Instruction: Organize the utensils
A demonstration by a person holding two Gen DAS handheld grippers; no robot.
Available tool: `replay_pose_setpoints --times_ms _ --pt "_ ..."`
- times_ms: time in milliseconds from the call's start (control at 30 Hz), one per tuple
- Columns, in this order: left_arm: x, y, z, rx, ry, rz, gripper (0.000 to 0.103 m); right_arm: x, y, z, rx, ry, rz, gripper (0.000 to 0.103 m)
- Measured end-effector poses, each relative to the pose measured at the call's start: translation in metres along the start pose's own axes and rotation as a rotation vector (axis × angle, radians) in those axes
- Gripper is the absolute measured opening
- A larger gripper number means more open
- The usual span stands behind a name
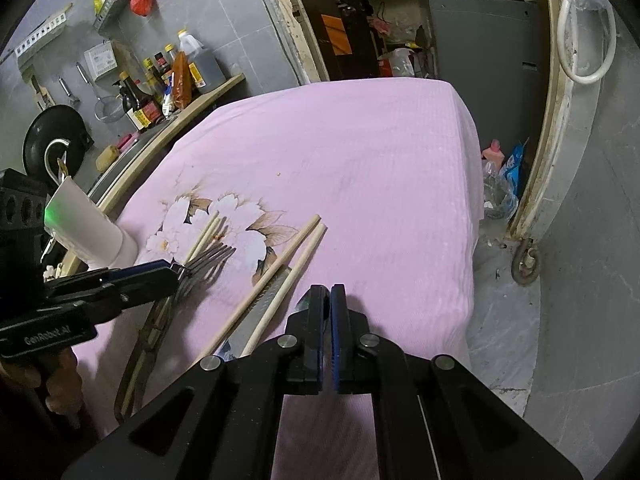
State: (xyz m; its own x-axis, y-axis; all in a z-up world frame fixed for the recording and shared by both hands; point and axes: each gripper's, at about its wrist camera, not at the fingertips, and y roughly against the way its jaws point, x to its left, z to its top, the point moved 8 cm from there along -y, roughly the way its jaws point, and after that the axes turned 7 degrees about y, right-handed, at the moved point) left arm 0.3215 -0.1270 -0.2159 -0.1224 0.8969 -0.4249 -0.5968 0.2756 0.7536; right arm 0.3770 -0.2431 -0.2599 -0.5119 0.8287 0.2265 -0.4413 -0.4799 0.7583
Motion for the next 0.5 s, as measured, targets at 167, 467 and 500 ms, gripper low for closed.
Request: replay_pose_setpoints --times_ms 167,467,500 --pt "-0.0008 -0.0038 -0.0041 0.032 -0.018 0.011 0.024 -0.0023 -0.0046 -0.0017 0.012 -0.003 0.007 0.005" --pt "0.0042 -0.0082 -0.0076 0.058 0.001 0.022 0.018 -0.0029 -0.0088 -0.0030 0.013 -0.016 0.015 0.006" --pt "0.0040 -0.0082 -0.0076 0.060 0.002 0.021 0.018 -0.0026 -0.0090 -0.0030 0.013 -0.014 0.015 0.006"
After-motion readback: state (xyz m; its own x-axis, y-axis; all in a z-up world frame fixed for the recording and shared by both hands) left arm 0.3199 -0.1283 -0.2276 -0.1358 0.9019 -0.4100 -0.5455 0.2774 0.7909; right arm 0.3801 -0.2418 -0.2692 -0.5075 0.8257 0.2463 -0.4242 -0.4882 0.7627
